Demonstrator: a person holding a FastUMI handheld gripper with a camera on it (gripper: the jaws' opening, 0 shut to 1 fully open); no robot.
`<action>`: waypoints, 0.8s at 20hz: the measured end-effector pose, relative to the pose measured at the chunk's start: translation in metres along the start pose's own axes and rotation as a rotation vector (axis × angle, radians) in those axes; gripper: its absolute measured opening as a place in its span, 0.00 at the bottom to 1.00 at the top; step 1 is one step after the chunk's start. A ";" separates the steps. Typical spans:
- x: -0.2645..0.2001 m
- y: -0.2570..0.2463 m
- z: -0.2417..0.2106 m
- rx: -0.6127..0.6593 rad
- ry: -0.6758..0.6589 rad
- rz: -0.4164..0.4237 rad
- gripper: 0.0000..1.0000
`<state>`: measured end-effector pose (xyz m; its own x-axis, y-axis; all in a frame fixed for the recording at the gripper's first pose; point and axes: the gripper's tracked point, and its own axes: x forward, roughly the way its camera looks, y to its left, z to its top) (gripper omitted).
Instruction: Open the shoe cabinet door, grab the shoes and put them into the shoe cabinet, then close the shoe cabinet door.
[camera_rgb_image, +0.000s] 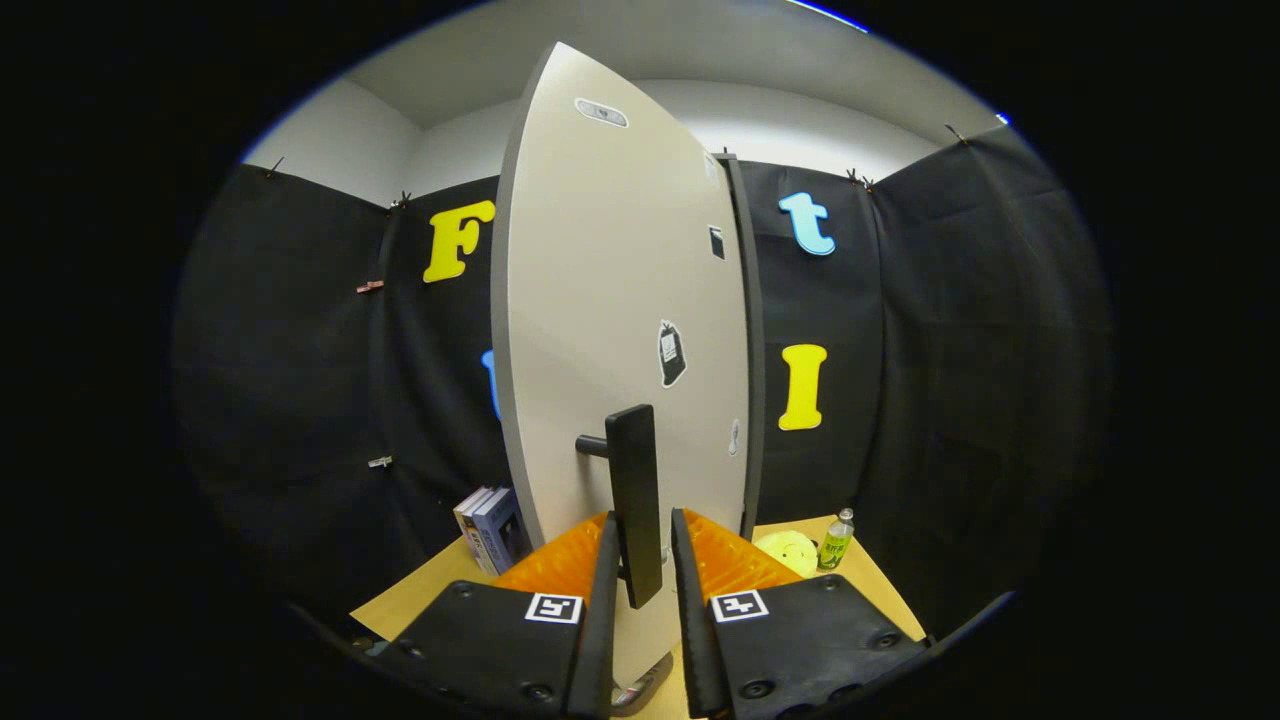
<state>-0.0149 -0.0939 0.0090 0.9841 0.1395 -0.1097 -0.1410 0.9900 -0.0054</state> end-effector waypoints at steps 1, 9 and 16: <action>-0.001 -0.007 0.001 -0.001 -0.004 -0.014 0.32; -0.057 -0.057 0.023 -0.036 -0.080 -0.138 0.31; -0.093 -0.070 0.009 -0.057 -0.072 -0.116 0.31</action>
<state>-0.0955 -0.1761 0.0283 0.9991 0.0270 -0.0331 -0.0293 0.9970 -0.0711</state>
